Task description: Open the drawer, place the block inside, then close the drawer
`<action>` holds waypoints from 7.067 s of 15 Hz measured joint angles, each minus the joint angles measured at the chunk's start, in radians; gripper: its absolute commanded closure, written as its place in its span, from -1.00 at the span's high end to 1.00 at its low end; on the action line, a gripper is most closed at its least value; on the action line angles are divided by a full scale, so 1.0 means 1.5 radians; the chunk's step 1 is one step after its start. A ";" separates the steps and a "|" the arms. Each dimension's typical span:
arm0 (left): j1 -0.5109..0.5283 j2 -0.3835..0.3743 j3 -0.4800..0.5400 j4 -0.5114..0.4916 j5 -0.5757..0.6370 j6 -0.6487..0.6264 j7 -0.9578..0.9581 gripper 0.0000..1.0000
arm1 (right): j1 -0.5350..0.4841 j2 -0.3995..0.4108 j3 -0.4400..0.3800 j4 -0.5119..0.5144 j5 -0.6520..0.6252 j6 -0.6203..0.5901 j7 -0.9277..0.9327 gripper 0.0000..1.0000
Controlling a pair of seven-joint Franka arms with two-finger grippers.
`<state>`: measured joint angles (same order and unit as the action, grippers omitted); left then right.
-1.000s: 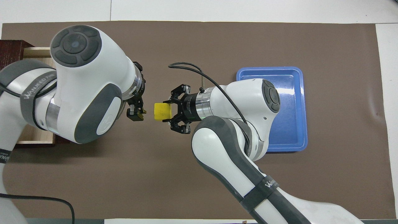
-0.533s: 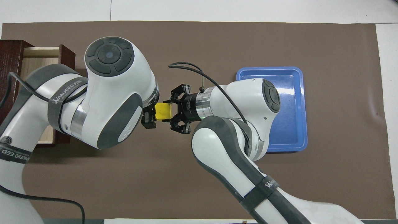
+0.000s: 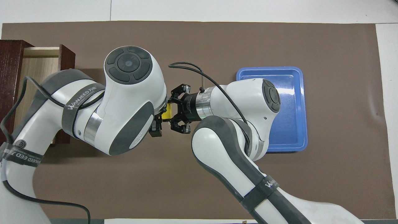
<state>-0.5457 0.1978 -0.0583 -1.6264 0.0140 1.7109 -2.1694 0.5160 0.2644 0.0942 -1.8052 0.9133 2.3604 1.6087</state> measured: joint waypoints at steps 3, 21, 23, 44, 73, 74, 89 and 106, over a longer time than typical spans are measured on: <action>0.000 0.000 0.002 -0.002 0.002 0.002 -0.001 -0.99 | 0.000 0.000 0.000 0.000 0.000 -0.003 0.000 -1.00; 0.056 -0.030 0.021 0.016 0.011 0.010 0.073 -1.00 | -0.035 -0.005 -0.012 0.007 -0.033 -0.035 0.004 1.00; 0.112 -0.057 0.023 0.017 0.011 -0.009 0.145 -1.00 | -0.106 -0.021 -0.016 0.021 -0.096 -0.101 0.001 1.00; 0.438 -0.013 0.020 -0.037 0.003 0.084 0.531 -1.00 | -0.393 -0.234 -0.019 0.095 -0.613 -0.594 -1.047 1.00; 0.280 -0.085 0.007 -0.162 0.102 0.104 0.341 1.00 | -0.413 -0.215 -0.013 0.122 -0.642 -0.614 -1.087 1.00; 0.280 -0.090 0.008 -0.182 0.131 0.117 0.341 1.00 | -0.413 -0.215 -0.013 0.122 -0.642 -0.614 -1.087 1.00; 0.379 -0.102 0.019 -0.220 0.249 0.204 0.405 1.00 | -0.413 -0.215 -0.013 0.123 -0.641 -0.614 -1.087 1.00; 0.384 -0.151 -0.003 -0.076 -0.014 0.021 0.766 1.00 | -0.413 -0.215 -0.013 0.123 -0.620 -0.593 -1.086 1.00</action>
<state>0.0311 -0.0293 -0.0627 -1.7399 -0.0069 1.7428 -1.0199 -0.1028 -0.0578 0.0754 -1.6201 -0.0173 1.4714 -0.0199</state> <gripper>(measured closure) 0.000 0.000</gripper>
